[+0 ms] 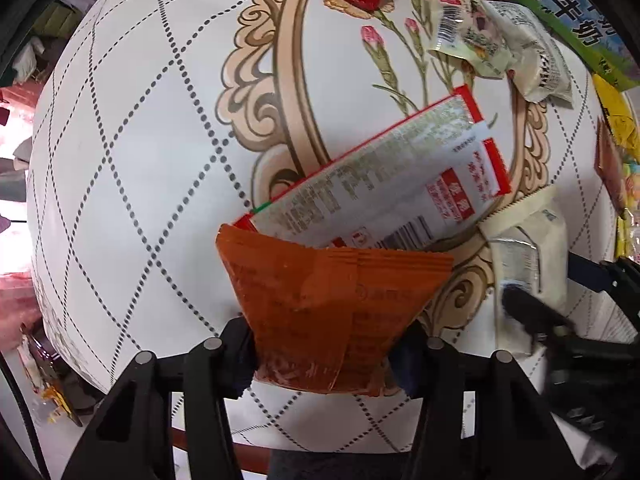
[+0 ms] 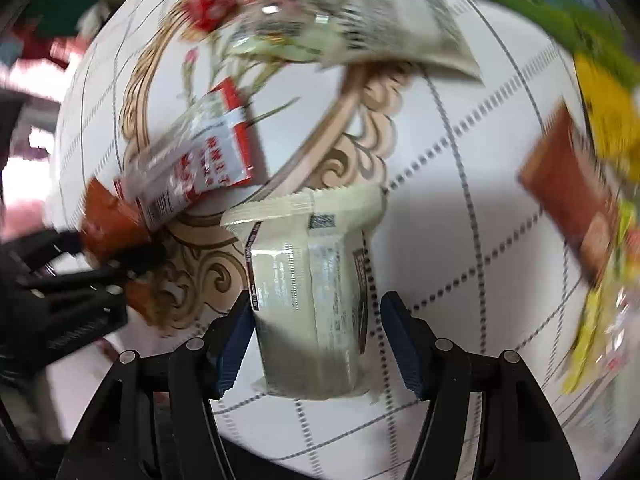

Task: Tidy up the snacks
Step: 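Grasp the orange packet with the left tool while the right tool grasps a white bread packet, then lower both packets into the cardboard box and open both tools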

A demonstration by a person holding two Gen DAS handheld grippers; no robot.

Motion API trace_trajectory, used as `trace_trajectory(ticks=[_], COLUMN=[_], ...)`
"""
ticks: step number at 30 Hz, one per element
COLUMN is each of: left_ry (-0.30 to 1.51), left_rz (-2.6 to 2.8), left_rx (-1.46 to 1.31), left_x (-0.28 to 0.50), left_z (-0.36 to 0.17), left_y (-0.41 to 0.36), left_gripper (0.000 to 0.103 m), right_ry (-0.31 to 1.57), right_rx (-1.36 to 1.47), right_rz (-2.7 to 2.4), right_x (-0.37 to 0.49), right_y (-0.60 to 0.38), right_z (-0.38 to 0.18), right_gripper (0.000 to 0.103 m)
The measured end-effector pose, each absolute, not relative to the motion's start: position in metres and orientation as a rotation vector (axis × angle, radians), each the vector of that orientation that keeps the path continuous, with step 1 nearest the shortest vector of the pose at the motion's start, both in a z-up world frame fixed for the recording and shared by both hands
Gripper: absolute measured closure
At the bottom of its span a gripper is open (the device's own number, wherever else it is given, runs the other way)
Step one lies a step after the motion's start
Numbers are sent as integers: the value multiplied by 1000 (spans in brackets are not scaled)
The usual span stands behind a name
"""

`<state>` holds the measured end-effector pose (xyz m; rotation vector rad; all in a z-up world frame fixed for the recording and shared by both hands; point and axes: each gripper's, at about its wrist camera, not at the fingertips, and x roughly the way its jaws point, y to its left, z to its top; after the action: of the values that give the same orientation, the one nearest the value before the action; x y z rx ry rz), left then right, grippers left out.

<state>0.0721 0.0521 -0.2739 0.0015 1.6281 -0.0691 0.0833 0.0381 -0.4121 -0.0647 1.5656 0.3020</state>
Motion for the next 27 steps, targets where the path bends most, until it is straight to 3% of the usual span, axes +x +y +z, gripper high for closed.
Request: trace_trajectory(ticks=[7, 13, 15, 18, 27], left_ry=[1679, 1689, 1672, 1643, 1485], left_rz=[-122, -94, -86, -92, -226], left_rx=[-46, -39, -34, -33, -78], left_x=[62, 65, 65, 61, 76], left_z=[-283, -299, -296, -273, -172], left_y=[33, 33, 32, 31, 14], left_gripper=[52, 51, 56, 59, 60], right_ry=[1642, 1637, 1620, 1580, 1413], right_rx=[251, 218, 184, 199, 300], right_rz=[187, 172, 170, 165, 213], right_x=[69, 68, 64, 61, 48], right_y=[-16, 14, 24, 47, -11], right_z=[-419, -438, -438, -431, -337], right_gripper=[46, 42, 45, 47, 47])
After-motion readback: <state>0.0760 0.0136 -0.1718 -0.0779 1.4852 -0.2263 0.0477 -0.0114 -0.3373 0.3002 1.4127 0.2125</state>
